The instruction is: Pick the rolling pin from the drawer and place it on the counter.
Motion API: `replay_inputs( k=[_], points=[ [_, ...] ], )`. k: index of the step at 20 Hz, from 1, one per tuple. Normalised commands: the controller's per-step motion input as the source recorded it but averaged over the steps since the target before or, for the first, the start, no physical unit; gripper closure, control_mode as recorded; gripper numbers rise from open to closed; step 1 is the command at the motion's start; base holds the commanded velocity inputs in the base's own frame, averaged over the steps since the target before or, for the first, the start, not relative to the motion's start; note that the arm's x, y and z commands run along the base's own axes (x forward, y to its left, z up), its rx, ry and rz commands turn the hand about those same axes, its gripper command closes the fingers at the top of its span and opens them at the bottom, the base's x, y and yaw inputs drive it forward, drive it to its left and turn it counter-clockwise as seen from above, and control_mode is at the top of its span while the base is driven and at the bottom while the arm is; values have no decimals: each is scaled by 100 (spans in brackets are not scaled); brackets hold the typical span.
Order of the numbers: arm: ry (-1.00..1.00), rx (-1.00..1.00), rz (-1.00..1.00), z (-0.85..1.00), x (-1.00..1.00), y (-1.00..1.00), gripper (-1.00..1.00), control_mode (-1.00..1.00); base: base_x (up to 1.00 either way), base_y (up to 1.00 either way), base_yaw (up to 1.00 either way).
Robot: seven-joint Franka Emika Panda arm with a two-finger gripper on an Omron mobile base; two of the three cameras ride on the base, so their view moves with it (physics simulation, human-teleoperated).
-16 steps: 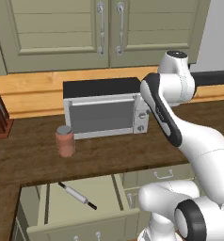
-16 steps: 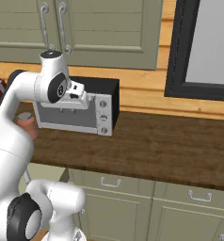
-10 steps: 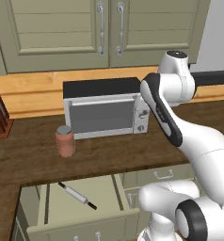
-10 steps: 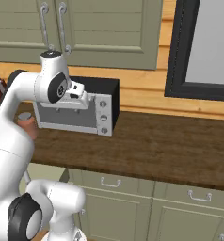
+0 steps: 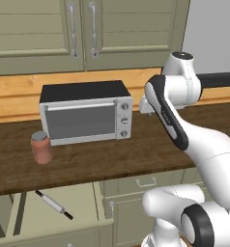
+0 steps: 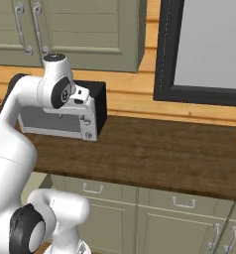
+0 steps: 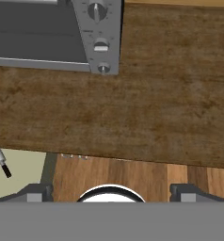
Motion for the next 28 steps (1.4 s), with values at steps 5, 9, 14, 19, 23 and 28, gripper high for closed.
replay_inputs(
  k=[5,9,14,19,23,28],
  points=[
    [0,0,0,0,0,0,-100,100,32,-3,0],
    [0,0,0,0,0,0,-100,100,40,0,0],
    [0,0,0,0,0,0,-100,100,13,0,0],
    [0,0,0,0,0,0,-100,100,0,0,0],
    [0,0,0,0,0,0,-100,100,0,0,0],
    [0,0,0,-4,-32,6,-100,-100,0,0,0]
  ],
)
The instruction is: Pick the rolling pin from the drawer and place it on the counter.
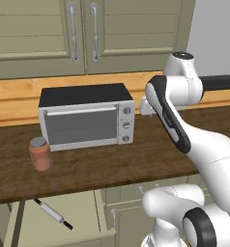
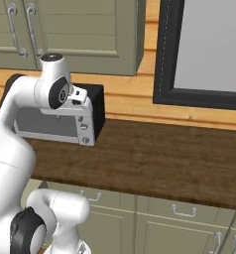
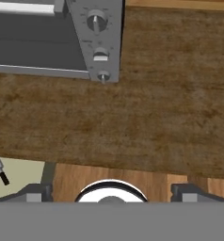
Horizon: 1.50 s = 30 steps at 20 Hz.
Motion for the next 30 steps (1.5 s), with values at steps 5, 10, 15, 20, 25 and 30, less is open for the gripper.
replay_inputs(
  k=[5,10,15,20,25,30],
  points=[
    [0,0,0,-26,-79,90,-100,-100,0,0,0],
    [2,0,0,-33,-53,100,-100,-100,0,0,0],
    [8,0,0,-39,-47,82,-100,-100,0,0,0],
    [16,1,-1,-72,-27,64,-100,-100,0,0,0],
    [1,0,-4,-97,-1,91,-100,-100,0,0,0],
    [0,0,0,-85,-3,80,-100,-100,0,0,0]
  ],
)
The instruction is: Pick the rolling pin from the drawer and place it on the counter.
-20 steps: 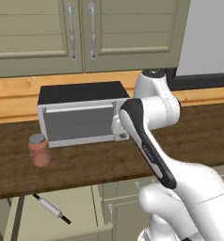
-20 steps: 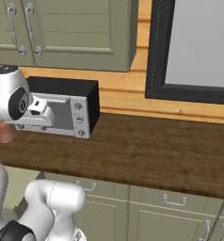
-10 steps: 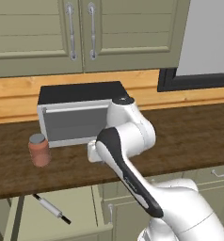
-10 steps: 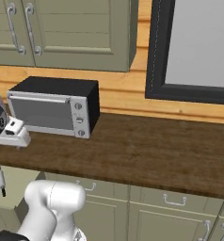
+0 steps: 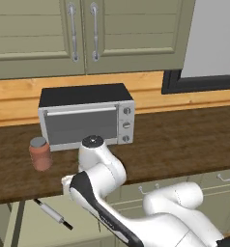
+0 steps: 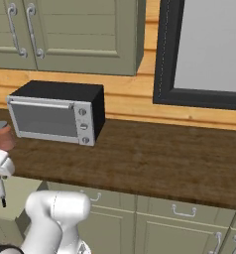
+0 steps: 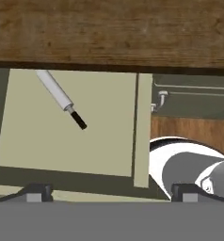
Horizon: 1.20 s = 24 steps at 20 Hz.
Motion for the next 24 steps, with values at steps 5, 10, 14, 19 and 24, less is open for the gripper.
replay_inputs(
  k=[5,10,14,19,24],
  points=[
    [4,-2,0,-75,0,81,-100,-100,0,0,0],
    [6,-1,0,-86,0,83,-100,-100,0,0,0],
    [5,-3,0,-85,0,81,-100,-100,0,0,0],
    [2,0,0,-24,1,38,-100,-100,0,0,0],
    [4,0,0,-16,10,20,-100,-100,0,0,0]
  ],
)
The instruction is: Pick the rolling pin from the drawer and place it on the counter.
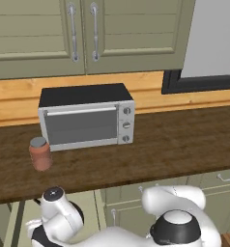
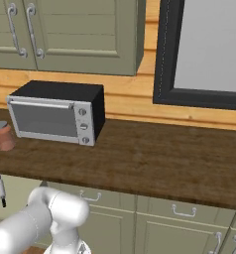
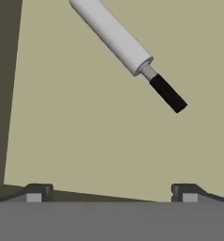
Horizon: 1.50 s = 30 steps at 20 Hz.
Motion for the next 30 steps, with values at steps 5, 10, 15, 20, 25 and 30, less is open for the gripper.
replay_inputs(
  k=[5,10,15,20,25,30],
  points=[
    [5,0,1,-27,7,12,-100,-100,0,0,0],
    [1,0,2,-27,21,8,-100,-100,0,0,0],
    [0,0,1,-43,16,15,-100,-100,0,0,0],
    [2,0,0,-44,-8,30,-100,-100,0,0,0],
    [4,-1,0,-23,-52,28,-100,-100,0,0,0],
    [7,0,0,-5,-65,9,-100,-100,0,0,0]
  ],
)
